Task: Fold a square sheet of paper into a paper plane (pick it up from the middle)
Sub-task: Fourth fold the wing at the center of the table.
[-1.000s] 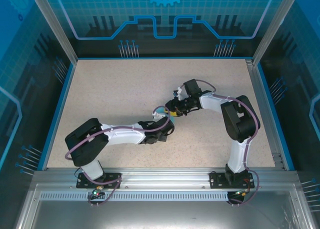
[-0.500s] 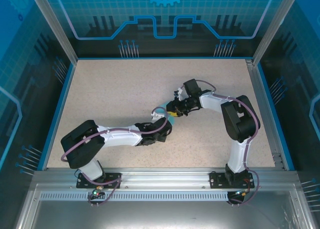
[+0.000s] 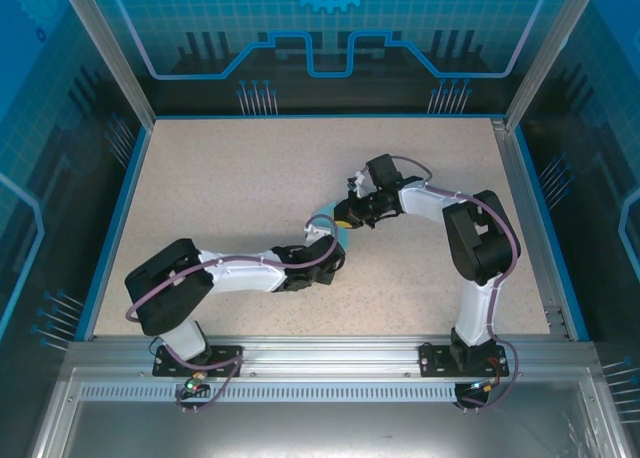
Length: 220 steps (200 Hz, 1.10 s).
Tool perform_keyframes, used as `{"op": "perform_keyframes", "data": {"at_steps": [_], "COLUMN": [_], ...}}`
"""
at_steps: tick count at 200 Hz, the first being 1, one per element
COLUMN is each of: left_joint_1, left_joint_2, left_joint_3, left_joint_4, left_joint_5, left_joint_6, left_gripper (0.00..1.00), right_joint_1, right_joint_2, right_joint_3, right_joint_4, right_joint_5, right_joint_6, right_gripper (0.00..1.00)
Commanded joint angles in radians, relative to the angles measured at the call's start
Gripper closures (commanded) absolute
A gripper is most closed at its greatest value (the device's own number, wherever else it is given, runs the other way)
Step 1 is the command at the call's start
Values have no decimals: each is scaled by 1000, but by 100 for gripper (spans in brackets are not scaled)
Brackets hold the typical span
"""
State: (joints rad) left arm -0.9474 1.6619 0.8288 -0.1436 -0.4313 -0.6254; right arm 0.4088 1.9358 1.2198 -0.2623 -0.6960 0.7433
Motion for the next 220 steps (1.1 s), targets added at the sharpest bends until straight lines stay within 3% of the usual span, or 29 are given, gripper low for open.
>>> {"op": "perform_keyframes", "data": {"at_steps": [1, 76, 155, 220], "left_joint_1": [-8, -8, -8, -1], "left_joint_2": [14, 16, 13, -2], "left_joint_3": [-1, -6, -5, -21], "left_joint_4": [0, 3, 2, 51], "left_joint_5": [-30, -40, -43, -6], "left_joint_6": [16, 11, 15, 23], "left_gripper": [54, 69, 78, 88], "right_joint_1": [-6, -6, -7, -28], "right_joint_2": [6, 6, 13, -47], "right_joint_3": [30, 27, 29, 29], "right_joint_4": [-29, -39, -49, -77], "right_joint_5": [-16, -7, 0, 22], "right_joint_6": [7, 4, -1, -30], "right_gripper": [93, 93, 94, 77]}}
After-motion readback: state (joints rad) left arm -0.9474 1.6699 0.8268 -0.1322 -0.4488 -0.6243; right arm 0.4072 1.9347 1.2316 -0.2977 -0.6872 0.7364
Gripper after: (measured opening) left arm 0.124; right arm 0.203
